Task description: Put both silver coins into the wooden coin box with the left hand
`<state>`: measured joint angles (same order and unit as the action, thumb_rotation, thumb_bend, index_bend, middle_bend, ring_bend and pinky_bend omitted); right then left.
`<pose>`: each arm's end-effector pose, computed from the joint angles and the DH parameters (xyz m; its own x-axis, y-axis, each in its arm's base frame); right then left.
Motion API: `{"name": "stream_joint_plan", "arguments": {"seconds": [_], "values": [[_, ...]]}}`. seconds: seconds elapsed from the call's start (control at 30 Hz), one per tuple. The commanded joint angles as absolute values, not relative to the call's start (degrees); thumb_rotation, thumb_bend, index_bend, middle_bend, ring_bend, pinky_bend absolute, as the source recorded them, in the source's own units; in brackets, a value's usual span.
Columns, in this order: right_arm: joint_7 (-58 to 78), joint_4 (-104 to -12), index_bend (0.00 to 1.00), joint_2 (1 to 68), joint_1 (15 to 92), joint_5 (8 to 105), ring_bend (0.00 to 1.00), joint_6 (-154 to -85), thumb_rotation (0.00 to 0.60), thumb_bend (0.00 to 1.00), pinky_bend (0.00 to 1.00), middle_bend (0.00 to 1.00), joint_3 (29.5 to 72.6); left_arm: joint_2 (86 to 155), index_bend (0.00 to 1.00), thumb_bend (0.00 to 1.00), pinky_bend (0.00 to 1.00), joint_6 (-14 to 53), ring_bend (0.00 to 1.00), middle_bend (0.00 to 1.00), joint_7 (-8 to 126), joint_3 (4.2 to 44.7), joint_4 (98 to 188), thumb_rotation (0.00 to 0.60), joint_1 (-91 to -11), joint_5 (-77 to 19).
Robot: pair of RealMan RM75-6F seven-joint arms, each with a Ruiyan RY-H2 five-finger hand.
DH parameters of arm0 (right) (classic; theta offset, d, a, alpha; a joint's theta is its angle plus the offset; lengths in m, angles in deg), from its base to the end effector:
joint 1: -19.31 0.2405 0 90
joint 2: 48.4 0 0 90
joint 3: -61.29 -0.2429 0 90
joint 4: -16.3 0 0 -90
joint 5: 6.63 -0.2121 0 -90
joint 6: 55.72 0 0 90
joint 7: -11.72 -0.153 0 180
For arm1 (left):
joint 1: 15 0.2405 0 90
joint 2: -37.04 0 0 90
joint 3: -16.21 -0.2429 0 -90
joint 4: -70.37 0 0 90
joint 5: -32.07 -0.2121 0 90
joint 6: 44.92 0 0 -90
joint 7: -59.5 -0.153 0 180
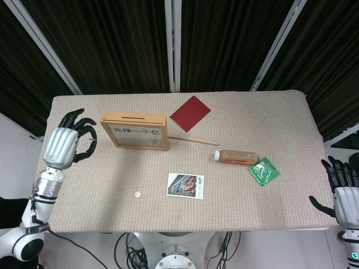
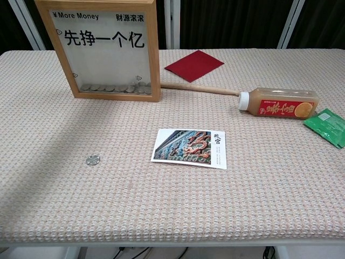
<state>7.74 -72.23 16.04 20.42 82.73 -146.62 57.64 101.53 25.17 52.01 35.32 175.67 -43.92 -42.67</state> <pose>-0.3083 -0.1720 0.1685 0.3887 0.0875 0.9172 -0.9203 -0.0106 0.3910 -0.1375 0.3248 0.1460 0.2226 -0.0743 0.9721 0.9170 -0.3225 -0.2346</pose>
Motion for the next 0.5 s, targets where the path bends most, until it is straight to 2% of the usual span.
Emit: {"name": "stream_joint_plan", "arguments": {"seconds": [0.03,0.23,0.5], "values": [[7.73,-72.16,0.0,15.87,20.47,83.05,0.0,-146.4,0.6,0.1,0.0,0.0,57.91,100.19,0.61,0.45,0.15,19.21,0.09,0.32,50.61,40.1,177.05,0.6,-49.89,-36.1],[6.94,-71.7,0.0,16.26,20.53,82.83,0.0,-146.14,0.6,0.1,0.0,0.0,57.91,103.16,0.61,0.45,0.15,9.82,0.09,0.32,46.37,42.11,171.98,0.6,-59.11,-22.92],[5.88,-71.31,0.0,16.09,20.49,83.09,0.0,-146.59,0.6,0.1,0.0,0.0,57.81,106.65,0.61,0.45,0.15,3.44,0.09,0.32,43.31,41.43,164.64,0.6,-66.94,-10.26]]}}
